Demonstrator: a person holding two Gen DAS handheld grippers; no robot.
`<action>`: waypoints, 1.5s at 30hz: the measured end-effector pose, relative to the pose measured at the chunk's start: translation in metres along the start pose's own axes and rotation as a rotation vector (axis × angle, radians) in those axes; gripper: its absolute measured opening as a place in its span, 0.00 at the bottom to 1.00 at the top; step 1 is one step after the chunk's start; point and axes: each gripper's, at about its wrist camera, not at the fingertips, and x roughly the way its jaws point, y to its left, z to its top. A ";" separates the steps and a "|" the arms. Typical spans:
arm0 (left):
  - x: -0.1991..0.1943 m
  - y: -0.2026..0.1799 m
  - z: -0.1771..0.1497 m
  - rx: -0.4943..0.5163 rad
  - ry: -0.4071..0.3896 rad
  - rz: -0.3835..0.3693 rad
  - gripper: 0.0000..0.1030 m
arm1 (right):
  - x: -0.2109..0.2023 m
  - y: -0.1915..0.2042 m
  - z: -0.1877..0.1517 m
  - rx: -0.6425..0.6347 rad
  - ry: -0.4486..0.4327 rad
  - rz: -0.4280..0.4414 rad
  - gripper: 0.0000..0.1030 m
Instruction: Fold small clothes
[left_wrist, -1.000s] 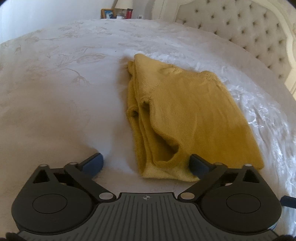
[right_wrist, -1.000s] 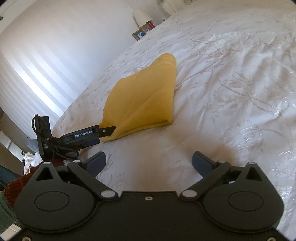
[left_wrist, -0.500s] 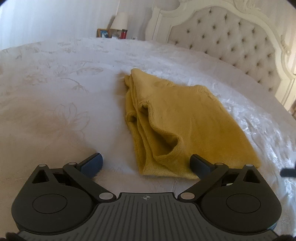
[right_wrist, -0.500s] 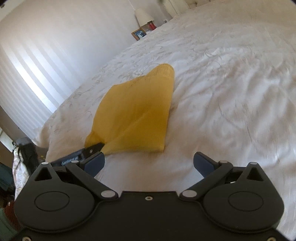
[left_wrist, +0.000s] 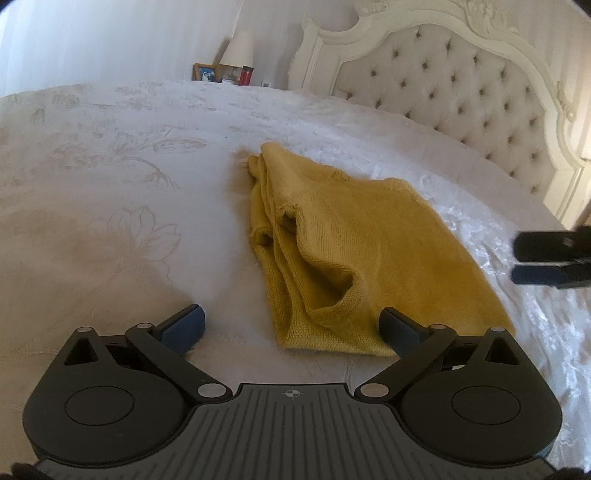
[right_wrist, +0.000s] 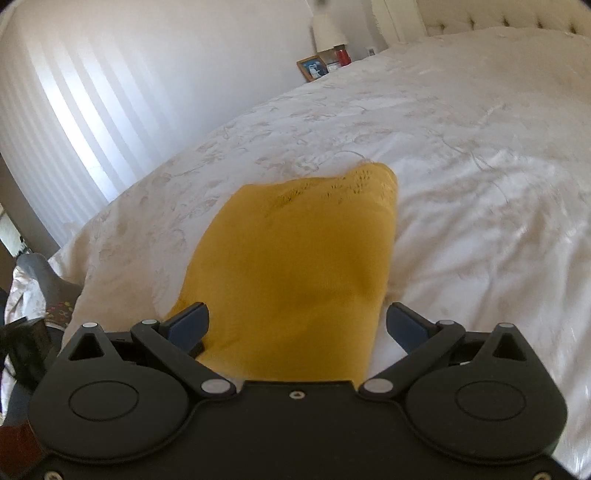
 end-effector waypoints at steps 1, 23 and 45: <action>0.000 0.000 0.000 -0.003 -0.001 -0.003 0.99 | 0.004 0.000 0.003 -0.008 0.001 -0.005 0.99; -0.001 0.007 0.003 -0.017 0.005 -0.022 0.99 | 0.094 -0.032 0.064 -0.073 0.058 -0.113 0.99; 0.078 -0.001 0.049 -0.247 0.203 -0.398 0.97 | 0.124 -0.101 0.063 0.372 0.075 0.341 1.00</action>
